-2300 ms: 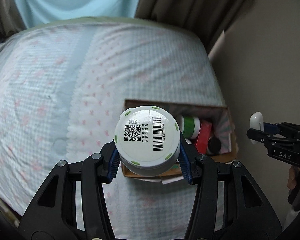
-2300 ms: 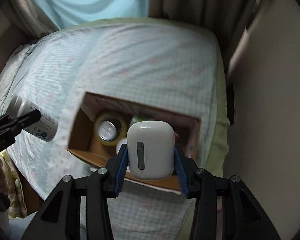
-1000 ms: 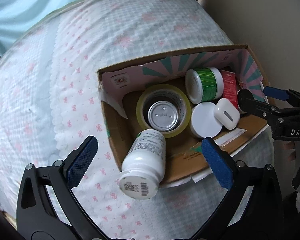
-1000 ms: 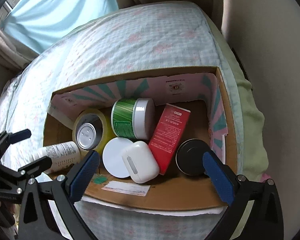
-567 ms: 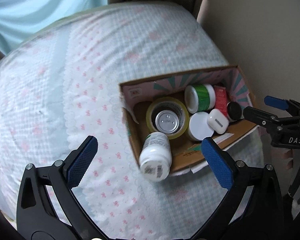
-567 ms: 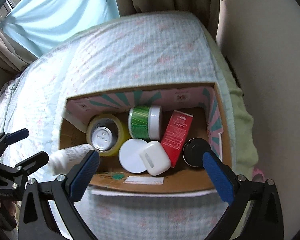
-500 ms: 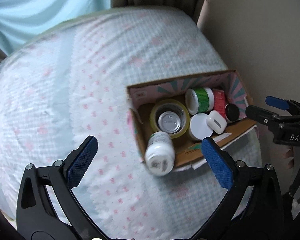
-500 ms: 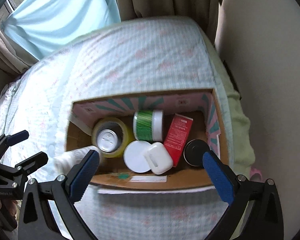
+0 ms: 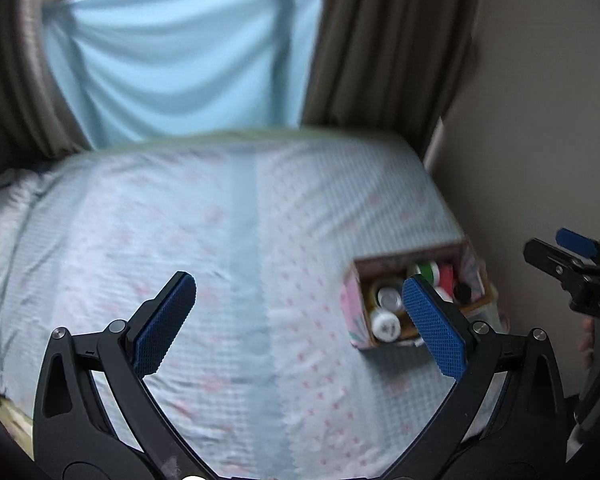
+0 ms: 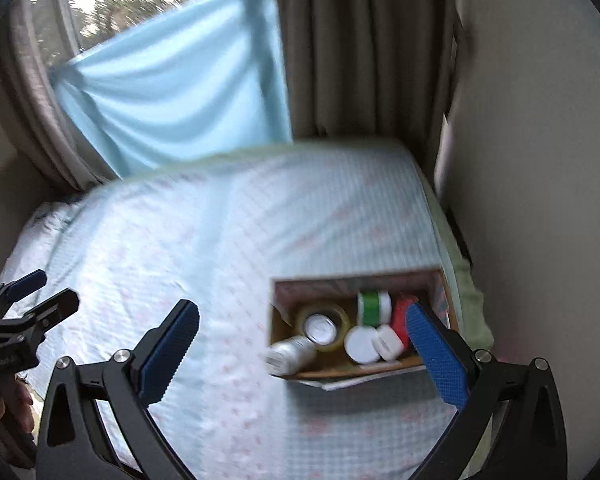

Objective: Organize rigid objects

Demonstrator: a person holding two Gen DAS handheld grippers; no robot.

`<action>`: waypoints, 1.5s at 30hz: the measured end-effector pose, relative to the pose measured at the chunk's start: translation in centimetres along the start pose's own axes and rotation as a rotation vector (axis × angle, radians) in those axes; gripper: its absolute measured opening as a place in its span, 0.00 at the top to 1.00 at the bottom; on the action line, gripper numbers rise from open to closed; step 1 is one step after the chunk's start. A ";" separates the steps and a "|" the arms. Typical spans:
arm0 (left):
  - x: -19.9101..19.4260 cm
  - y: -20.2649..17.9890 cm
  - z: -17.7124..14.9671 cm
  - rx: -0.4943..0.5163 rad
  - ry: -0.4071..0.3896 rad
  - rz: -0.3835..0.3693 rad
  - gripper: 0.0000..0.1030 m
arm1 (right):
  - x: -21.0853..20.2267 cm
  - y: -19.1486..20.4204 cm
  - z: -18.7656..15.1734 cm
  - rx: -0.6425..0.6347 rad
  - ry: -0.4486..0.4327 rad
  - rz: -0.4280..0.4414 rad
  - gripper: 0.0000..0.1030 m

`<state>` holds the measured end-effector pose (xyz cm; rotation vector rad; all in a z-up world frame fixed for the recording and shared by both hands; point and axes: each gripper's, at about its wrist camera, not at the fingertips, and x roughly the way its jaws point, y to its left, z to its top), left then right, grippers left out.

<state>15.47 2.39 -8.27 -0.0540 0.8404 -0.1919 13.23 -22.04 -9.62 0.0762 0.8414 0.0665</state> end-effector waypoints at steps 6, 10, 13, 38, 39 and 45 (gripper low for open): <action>-8.5 1.7 0.3 0.001 -0.191 0.034 0.00 | -6.8 4.8 0.8 -0.068 -0.168 -0.015 0.00; -11.7 1.7 -1.0 0.019 -0.269 0.085 0.00 | -8.9 6.3 -0.1 -0.073 -0.237 -0.038 0.00; -12.4 1.9 -1.5 0.017 -0.296 0.110 0.00 | -9.3 6.9 -0.8 -0.078 -0.267 -0.057 0.00; -12.8 1.9 -1.8 0.001 -0.333 0.109 0.00 | -10.0 7.0 -1.1 -0.078 -0.286 -0.079 0.00; -12.9 1.9 -1.8 0.002 -0.334 0.111 0.00 | -10.0 7.0 -1.2 -0.077 -0.286 -0.079 0.00; -13.1 1.7 -2.0 0.005 -0.337 0.111 0.00 | -10.1 7.0 -1.2 -0.079 -0.287 -0.078 0.00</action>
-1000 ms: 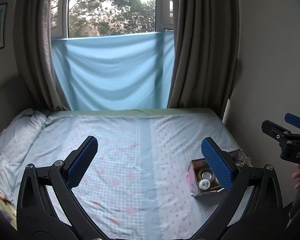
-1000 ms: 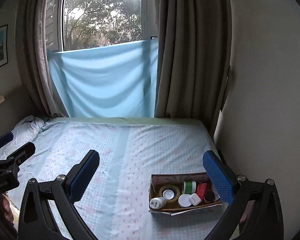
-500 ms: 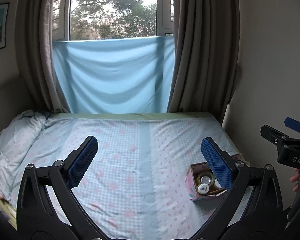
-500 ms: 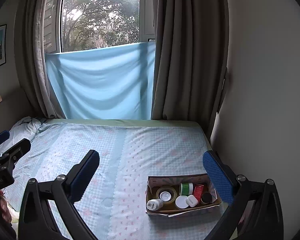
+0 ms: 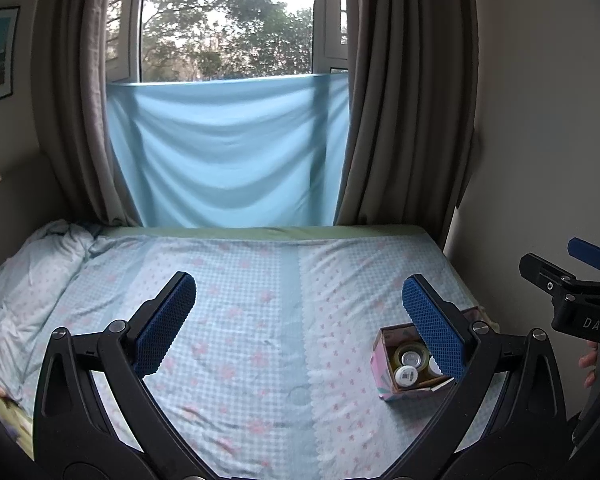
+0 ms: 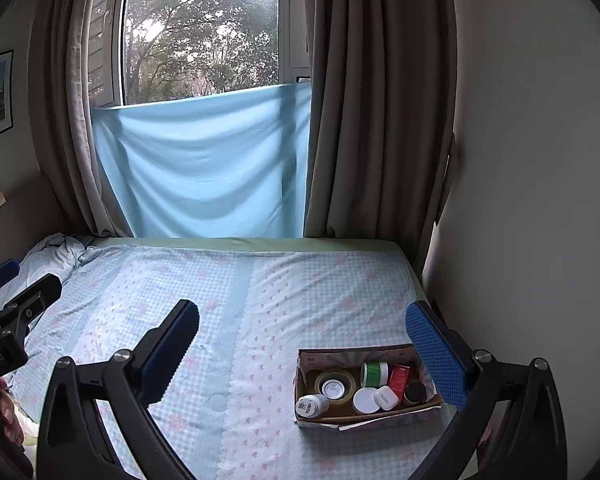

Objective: Organize rigid objects

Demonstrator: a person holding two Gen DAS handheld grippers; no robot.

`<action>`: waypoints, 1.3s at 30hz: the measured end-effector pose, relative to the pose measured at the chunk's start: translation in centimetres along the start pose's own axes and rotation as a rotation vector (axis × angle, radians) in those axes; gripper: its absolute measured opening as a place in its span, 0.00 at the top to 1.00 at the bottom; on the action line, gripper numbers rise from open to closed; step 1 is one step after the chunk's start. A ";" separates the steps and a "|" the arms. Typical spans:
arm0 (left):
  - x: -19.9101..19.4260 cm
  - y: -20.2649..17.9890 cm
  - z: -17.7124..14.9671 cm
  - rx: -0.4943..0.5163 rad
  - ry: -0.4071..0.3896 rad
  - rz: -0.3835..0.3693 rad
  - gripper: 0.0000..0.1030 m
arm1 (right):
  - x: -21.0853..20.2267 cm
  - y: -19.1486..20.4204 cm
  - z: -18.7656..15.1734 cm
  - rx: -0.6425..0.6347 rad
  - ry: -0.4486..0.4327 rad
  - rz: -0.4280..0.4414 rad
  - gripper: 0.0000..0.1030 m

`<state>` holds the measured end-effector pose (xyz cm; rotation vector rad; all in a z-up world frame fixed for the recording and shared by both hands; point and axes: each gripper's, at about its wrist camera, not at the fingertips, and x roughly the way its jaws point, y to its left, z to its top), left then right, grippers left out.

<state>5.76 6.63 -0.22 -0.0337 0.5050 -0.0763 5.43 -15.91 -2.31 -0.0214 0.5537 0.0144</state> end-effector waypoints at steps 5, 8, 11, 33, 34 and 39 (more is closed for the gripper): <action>-0.4 -0.2 -0.1 0.004 -0.005 0.005 0.00 | -0.3 0.1 -0.2 0.009 0.000 0.004 0.00; -0.6 -0.3 -0.1 0.005 -0.009 0.008 0.00 | -0.6 0.2 -0.4 0.010 -0.002 0.003 0.00; -0.7 -0.3 0.0 0.007 -0.012 0.010 0.00 | -0.7 0.3 -0.4 0.012 -0.004 0.005 0.00; -1.0 -0.1 0.1 0.007 -0.024 0.017 0.00 | -0.6 0.5 -0.2 0.010 -0.007 0.005 0.00; -1.0 -0.2 0.2 0.007 -0.024 0.015 0.00 | -0.6 0.5 -0.2 0.011 -0.007 0.004 0.00; -1.0 -0.2 0.2 -0.007 -0.041 -0.005 0.00 | -0.6 0.5 -0.1 0.010 -0.010 0.001 0.00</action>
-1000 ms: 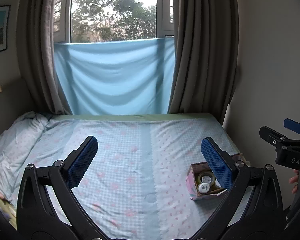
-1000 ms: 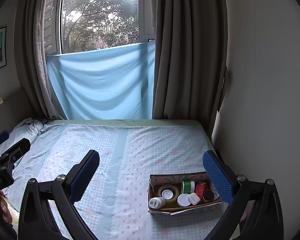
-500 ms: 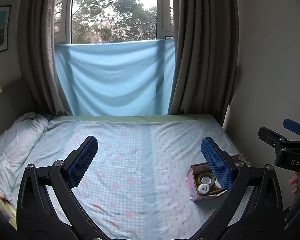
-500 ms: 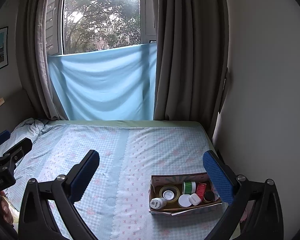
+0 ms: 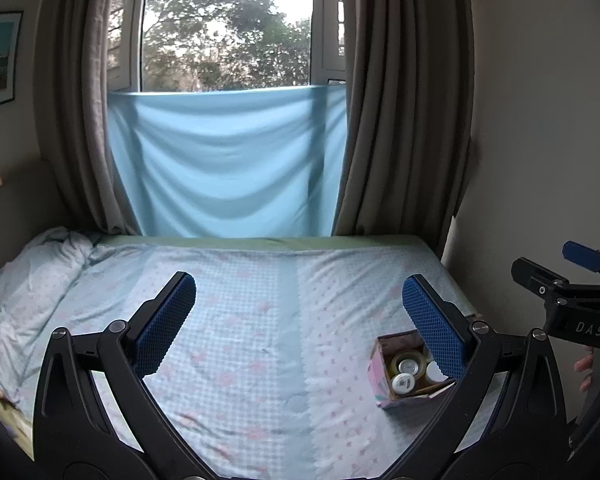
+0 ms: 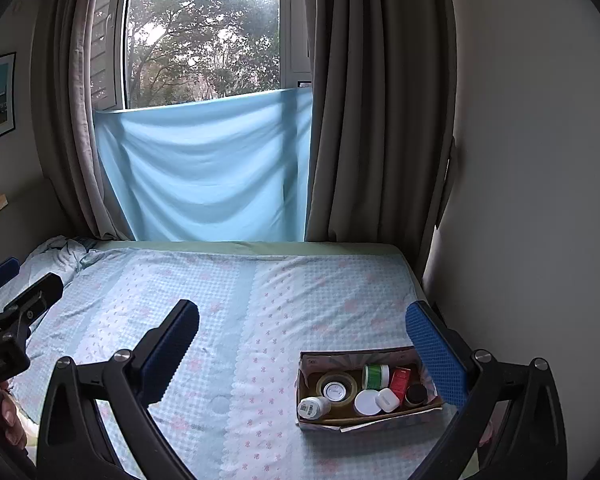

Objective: Organize rigid objects

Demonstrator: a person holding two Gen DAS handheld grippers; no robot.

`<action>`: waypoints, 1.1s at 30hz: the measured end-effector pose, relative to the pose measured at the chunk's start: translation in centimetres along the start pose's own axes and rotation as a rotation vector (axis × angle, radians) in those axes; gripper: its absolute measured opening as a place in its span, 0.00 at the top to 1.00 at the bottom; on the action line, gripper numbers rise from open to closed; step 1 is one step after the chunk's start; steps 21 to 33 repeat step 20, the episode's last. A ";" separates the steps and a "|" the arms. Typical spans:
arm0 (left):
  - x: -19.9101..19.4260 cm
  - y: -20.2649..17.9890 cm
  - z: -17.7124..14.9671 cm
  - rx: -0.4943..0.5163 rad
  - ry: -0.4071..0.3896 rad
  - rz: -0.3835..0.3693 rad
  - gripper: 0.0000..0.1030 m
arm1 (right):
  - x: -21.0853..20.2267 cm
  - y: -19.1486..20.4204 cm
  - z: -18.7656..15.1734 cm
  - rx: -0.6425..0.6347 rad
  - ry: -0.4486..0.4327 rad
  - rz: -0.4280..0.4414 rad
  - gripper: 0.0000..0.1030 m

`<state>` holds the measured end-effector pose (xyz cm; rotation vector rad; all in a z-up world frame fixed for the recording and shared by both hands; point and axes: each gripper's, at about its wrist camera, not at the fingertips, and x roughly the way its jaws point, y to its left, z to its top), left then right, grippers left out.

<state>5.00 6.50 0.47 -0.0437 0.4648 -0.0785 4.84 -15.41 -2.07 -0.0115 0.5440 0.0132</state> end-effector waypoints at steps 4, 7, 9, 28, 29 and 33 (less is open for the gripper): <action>0.3 -0.2 0.0 0.003 0.002 0.030 0.00 | 0.1 0.1 0.1 -0.006 0.003 -0.004 0.00; 0.5 -0.3 -0.1 0.019 0.006 0.052 0.00 | 0.0 0.1 0.2 -0.010 0.002 -0.009 0.00; 0.7 -0.2 -0.1 0.007 0.010 0.045 0.00 | 0.0 0.2 0.3 -0.010 0.003 -0.010 0.00; 1.2 0.8 -0.6 -0.007 -0.006 0.068 0.00 | 0.9 0.8 0.3 -0.010 0.025 -0.023 0.00; 1.2 0.8 -0.6 -0.007 -0.006 0.068 0.00 | 0.9 0.8 0.3 -0.010 0.025 -0.023 0.00; 1.2 0.8 -0.6 -0.007 -0.006 0.068 0.00 | 0.9 0.8 0.3 -0.010 0.025 -0.023 0.00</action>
